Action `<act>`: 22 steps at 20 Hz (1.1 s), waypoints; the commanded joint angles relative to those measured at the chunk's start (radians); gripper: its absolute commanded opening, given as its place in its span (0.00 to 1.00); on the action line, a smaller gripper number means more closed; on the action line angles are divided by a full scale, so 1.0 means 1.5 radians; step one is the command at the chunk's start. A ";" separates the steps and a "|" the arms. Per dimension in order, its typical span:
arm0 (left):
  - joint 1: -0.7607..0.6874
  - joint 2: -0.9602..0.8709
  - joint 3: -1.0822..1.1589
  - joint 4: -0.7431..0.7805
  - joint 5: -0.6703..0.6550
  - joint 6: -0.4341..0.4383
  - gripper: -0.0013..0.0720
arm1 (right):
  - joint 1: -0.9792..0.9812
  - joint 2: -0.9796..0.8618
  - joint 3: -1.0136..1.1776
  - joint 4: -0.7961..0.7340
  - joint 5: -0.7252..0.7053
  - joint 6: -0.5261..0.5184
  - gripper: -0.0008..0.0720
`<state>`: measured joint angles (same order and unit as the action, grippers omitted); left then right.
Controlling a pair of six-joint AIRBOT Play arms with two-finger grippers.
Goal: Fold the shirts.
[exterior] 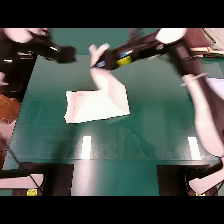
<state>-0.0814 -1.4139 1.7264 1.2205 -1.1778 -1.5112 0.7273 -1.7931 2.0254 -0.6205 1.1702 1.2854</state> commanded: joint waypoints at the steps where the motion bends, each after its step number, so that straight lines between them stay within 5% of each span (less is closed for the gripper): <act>1: 0.087 0.099 0.000 0.051 -0.025 0.003 0.06 | 0.101 -0.103 0.029 0.000 -0.087 -0.021 0.60; 5: 0.109 0.122 0.000 0.051 -0.048 0.007 0.06 | 0.051 -0.081 -0.037 -0.019 -0.007 -0.020 0.60; 11: 0.107 0.121 -0.006 0.003 -0.077 0.014 0.06 | -0.184 0.077 -0.338 -0.202 0.040 0.053 0.62; 13: 0.107 0.121 -0.019 -0.023 -0.069 0.018 0.06 | -0.251 0.102 -0.429 -0.179 0.025 0.061 0.88; 16: 0.107 0.121 -0.054 -0.051 -0.053 0.018 0.06 | -0.295 0.102 -0.516 -0.139 -0.019 0.060 0.87; 18: 0.099 0.121 -0.072 -0.050 -0.050 0.022 0.06 | -0.286 0.096 -0.540 -0.101 -0.056 0.040 0.77; 22: 0.045 0.121 -0.085 -0.048 -0.018 0.053 0.06 | -0.222 0.018 -0.480 -0.021 -0.052 0.026 0.77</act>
<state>0.0280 -1.2327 1.6150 1.1538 -1.2377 -1.4559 0.3531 -1.7054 1.2789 -0.7307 1.1065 1.3384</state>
